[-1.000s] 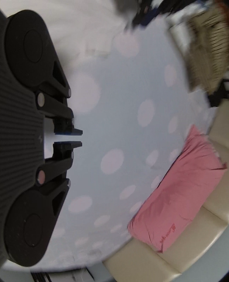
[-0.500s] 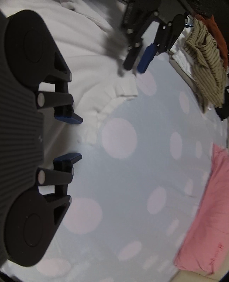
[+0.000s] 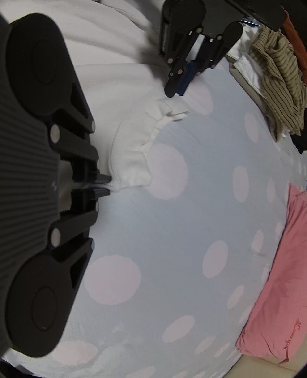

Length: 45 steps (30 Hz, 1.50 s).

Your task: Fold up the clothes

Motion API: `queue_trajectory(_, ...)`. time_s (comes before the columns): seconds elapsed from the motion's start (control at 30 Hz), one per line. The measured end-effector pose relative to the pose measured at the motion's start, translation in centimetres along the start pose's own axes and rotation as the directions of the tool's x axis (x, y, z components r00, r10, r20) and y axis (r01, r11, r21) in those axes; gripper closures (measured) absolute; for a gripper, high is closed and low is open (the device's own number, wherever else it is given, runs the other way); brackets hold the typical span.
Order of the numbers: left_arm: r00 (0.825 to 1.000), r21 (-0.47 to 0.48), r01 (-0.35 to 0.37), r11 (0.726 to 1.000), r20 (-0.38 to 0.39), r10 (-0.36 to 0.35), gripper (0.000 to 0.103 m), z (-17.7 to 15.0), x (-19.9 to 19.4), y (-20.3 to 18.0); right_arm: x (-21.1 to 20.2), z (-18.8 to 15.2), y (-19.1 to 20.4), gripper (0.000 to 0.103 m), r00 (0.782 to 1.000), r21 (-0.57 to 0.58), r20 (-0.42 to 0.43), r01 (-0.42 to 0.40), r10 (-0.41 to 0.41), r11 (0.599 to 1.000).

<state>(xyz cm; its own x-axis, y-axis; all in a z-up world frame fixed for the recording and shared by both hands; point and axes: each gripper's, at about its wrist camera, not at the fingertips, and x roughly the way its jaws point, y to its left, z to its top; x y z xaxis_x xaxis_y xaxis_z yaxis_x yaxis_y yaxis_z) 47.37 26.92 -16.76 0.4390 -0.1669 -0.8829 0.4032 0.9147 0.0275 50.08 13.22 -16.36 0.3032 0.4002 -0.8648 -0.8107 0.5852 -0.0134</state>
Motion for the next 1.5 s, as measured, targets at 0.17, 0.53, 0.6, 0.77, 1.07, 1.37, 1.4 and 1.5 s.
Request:
queue_trajectory(0.17, 0.993, -0.081, 0.006, 0.997, 0.12, 0.004, 0.1, 0.9, -1.4, 0.6, -1.3, 0.9, -0.4, 0.099, 0.994, 0.014, 0.09, 0.066, -0.067, 0.998)
queue_trajectory(0.53, 0.99, -0.017, -0.138, 0.99, 0.005, 0.138, 0.095, 1.7, 0.7, -2.8, 1.7, 0.1, -0.6, 0.097, 0.979, 0.035, -0.019, 0.203, -0.202, 0.979)
queue_trajectory(0.6, 0.993, -0.016, -0.115, 0.993, 0.023, 0.115, 0.092, 0.5, -1.8, -2.1, 2.5, 0.0, 0.0, 0.091, 0.972, 0.041, -0.042, 0.232, -0.23, 0.972)
queue_trajectory(0.77, 0.996, -0.012, -0.055, 0.998, 0.07, 0.056, 0.084, -2.6, -8.0, -0.1, -0.8, -0.5, -0.1, 0.073, 0.973, 0.18, 0.051, 0.211, -0.224, 0.961)
queue_trajectory(1.07, 0.997, -0.115, 0.043, 0.992, 0.075, -0.035, 0.077, -13.6, -15.2, 1.6, -10.8, -9.4, 5.6, 0.073, 0.987, 0.376, 0.096, 0.087, -0.133, 0.922)
queue_trajectory(1.37, 0.986, -0.117, 0.166, 0.979, 0.048, -0.161, 0.077, -21.7, -15.6, -0.9, -16.3, -19.6, 17.1, 0.066, 0.991, 0.408, -0.003, 0.124, -0.135, 0.904)
queue_trajectory(1.4, 0.984, -0.104, 0.177, 0.979, 0.052, -0.173, 0.077, -22.2, -16.0, -1.4, -16.6, -20.5, 17.8, 0.066, 0.988, 0.424, -0.018, 0.147, -0.154, 0.894)
queue_trajectory(1.5, 0.979, -0.105, 0.202, 0.974, 0.046, -0.198, 0.077, -23.3, -16.4, -2.5, -17.9, -22.9, 19.3, 0.066, 0.981, 0.498, -0.061, 0.192, -0.187, 0.846)
